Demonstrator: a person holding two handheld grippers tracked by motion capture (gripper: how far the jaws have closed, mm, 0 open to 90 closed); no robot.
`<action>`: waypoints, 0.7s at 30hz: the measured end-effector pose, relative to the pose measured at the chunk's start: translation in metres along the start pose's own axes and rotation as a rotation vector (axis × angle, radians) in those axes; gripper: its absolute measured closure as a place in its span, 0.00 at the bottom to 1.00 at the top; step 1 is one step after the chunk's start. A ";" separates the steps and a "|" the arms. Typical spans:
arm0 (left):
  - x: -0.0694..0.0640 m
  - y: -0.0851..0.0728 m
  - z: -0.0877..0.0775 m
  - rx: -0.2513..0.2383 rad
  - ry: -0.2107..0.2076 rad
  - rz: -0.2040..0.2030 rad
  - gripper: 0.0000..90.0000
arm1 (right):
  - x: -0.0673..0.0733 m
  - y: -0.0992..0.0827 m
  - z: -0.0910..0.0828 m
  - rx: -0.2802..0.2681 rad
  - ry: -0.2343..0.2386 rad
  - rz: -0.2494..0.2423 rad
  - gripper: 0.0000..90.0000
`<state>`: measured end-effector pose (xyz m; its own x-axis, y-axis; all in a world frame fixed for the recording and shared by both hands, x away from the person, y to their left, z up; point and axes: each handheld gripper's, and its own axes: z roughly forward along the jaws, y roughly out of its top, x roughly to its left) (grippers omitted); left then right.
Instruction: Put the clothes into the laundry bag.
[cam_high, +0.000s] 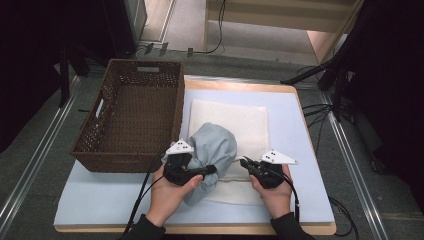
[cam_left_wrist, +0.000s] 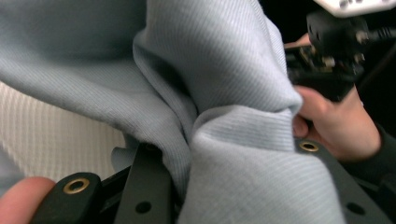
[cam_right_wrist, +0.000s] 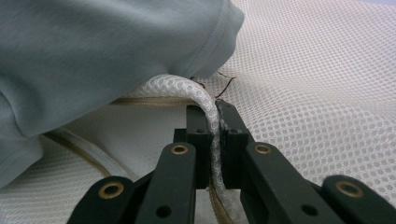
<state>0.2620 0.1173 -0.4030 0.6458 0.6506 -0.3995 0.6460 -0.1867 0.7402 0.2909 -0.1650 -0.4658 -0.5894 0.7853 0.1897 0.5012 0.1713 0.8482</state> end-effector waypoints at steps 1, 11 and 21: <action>0.000 -0.005 -0.002 0.000 -0.006 -0.004 0.72 | 0.000 0.000 0.000 0.000 0.000 0.001 0.95; 0.000 -0.058 0.001 0.068 0.023 0.013 0.69 | 0.000 0.000 0.001 0.000 0.001 0.003 0.95; -0.010 -0.030 -0.012 0.061 0.140 0.108 0.16 | 0.000 0.000 0.000 -0.004 -0.003 0.001 0.95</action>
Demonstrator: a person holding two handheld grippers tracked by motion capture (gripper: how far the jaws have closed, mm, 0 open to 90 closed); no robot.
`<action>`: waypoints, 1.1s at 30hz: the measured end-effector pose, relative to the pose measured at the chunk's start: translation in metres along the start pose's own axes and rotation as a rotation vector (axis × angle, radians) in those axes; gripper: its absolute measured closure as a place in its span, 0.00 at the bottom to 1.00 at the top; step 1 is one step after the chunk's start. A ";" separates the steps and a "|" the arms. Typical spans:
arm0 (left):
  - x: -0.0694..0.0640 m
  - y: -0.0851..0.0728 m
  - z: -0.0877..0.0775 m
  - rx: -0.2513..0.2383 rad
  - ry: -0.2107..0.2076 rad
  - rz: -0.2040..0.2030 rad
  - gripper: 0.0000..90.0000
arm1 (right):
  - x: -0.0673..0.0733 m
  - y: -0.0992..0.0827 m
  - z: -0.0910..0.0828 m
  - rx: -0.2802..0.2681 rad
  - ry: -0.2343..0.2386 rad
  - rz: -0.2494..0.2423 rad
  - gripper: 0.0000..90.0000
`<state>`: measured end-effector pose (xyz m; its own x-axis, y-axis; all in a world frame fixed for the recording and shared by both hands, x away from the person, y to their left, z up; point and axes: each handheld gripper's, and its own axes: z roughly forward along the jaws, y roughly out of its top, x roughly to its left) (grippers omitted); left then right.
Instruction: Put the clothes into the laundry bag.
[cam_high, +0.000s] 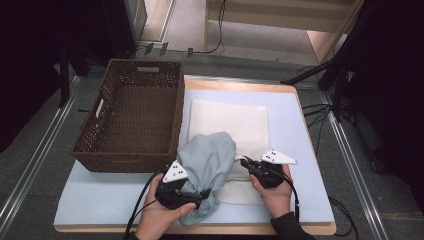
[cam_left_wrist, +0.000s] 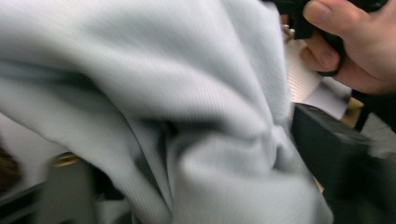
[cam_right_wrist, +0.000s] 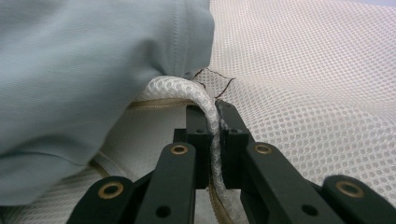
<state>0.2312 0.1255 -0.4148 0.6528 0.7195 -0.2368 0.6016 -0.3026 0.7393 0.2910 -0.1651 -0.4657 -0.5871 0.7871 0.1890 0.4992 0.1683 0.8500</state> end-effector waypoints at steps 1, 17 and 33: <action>0.000 0.004 -0.002 -0.009 0.005 -0.003 0.14 | 0.000 0.000 0.000 0.002 0.000 -0.001 0.95; -0.008 0.004 0.044 0.083 -0.054 0.006 0.81 | 0.002 0.000 0.000 0.005 -0.005 -0.004 0.95; -0.007 0.035 0.004 -0.099 -0.035 0.050 0.32 | 0.001 0.003 -0.003 -0.017 -0.006 0.002 0.95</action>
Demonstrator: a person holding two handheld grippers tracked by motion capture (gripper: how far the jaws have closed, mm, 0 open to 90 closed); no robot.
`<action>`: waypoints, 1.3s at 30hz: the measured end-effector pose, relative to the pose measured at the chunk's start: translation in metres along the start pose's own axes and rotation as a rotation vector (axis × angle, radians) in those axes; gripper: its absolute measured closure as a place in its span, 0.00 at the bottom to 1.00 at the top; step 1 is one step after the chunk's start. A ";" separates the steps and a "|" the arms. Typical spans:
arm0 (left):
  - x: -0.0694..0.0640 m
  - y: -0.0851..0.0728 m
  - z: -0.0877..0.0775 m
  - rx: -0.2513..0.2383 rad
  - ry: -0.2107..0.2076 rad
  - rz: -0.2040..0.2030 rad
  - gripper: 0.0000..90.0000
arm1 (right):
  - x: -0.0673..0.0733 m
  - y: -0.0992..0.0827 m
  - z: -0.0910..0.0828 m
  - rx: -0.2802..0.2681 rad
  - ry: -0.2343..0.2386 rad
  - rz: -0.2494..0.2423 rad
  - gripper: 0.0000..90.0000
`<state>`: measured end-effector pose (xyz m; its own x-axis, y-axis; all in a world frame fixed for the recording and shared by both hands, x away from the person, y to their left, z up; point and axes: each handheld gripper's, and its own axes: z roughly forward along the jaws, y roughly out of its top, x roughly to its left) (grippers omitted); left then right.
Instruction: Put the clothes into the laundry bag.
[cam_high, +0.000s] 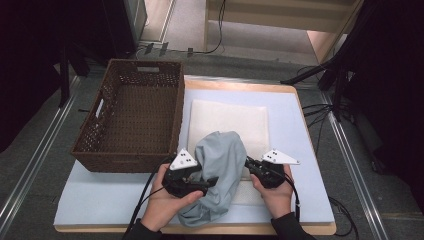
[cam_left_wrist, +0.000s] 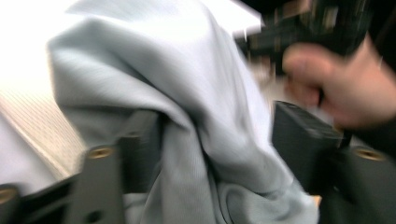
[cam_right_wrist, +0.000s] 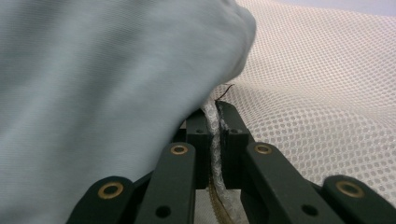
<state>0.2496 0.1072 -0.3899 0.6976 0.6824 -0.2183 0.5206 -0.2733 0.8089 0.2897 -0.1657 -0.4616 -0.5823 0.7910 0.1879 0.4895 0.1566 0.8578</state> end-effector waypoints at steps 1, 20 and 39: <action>0.000 0.002 0.002 -0.002 0.011 0.005 0.28 | 0.001 0.000 0.000 0.003 0.000 0.001 0.95; -0.008 -0.018 0.057 0.196 -0.091 0.021 0.88 | 0.002 0.000 0.000 -0.002 0.008 -0.007 0.96; -0.026 0.004 0.051 0.038 -0.118 0.030 0.31 | 0.002 0.009 -0.007 -0.052 0.015 0.007 0.96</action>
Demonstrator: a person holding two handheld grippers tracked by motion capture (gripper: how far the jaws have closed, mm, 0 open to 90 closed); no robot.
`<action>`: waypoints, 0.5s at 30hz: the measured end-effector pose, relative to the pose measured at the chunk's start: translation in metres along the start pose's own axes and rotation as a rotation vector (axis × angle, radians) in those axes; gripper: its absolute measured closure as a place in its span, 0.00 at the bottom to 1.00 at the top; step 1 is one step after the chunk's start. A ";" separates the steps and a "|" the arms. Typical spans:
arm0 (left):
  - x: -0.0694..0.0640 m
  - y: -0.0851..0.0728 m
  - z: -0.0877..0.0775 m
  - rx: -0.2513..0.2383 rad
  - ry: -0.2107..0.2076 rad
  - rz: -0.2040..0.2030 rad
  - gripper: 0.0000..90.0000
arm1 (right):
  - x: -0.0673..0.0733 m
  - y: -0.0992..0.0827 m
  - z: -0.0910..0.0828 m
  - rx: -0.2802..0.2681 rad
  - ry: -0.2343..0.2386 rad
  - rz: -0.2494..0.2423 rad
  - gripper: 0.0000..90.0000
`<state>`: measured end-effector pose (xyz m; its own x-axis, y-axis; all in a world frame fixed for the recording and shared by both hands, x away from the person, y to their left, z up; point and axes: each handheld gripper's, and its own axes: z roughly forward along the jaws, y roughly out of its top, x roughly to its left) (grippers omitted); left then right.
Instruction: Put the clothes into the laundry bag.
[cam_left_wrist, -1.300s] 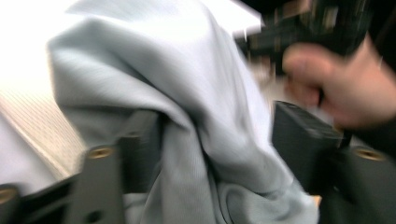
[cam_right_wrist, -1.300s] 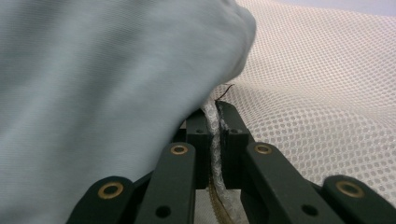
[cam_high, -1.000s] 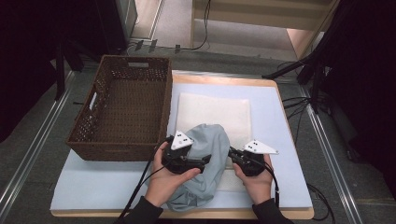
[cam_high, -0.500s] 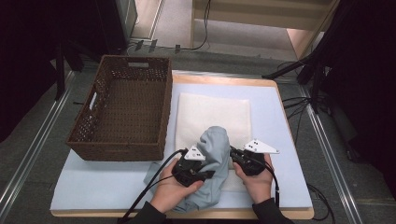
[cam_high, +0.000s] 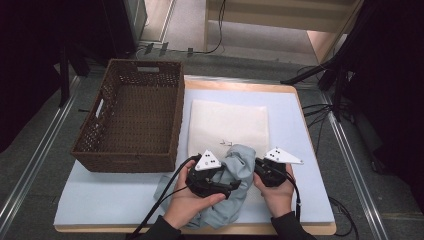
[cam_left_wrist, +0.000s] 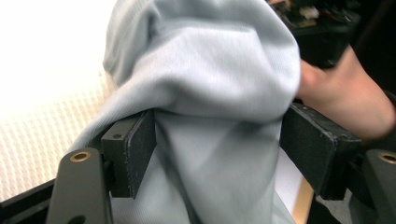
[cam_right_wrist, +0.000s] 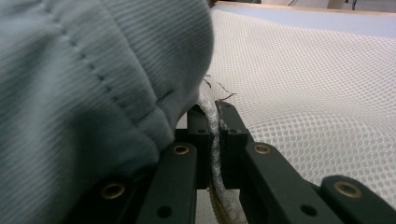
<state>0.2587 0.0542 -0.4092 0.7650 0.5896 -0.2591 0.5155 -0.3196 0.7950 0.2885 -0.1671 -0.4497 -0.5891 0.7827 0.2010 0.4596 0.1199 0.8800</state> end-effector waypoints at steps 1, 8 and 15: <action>0.001 -0.001 0.006 0.012 -0.001 -0.003 0.34 | 0.000 0.000 0.000 -0.001 0.000 0.000 0.96; -0.003 -0.021 0.053 0.300 -0.134 0.005 0.89 | 0.002 0.003 -0.003 -0.022 0.024 0.002 0.96; 0.007 -0.015 0.057 0.242 0.076 -0.084 0.94 | 0.010 0.010 -0.011 -0.056 0.037 -0.021 0.96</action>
<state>0.2779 0.0211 -0.4541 0.6894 0.6725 -0.2693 0.6601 -0.4301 0.6158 0.2801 -0.1652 -0.4341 -0.6233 0.7568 0.1969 0.4095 0.1014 0.9067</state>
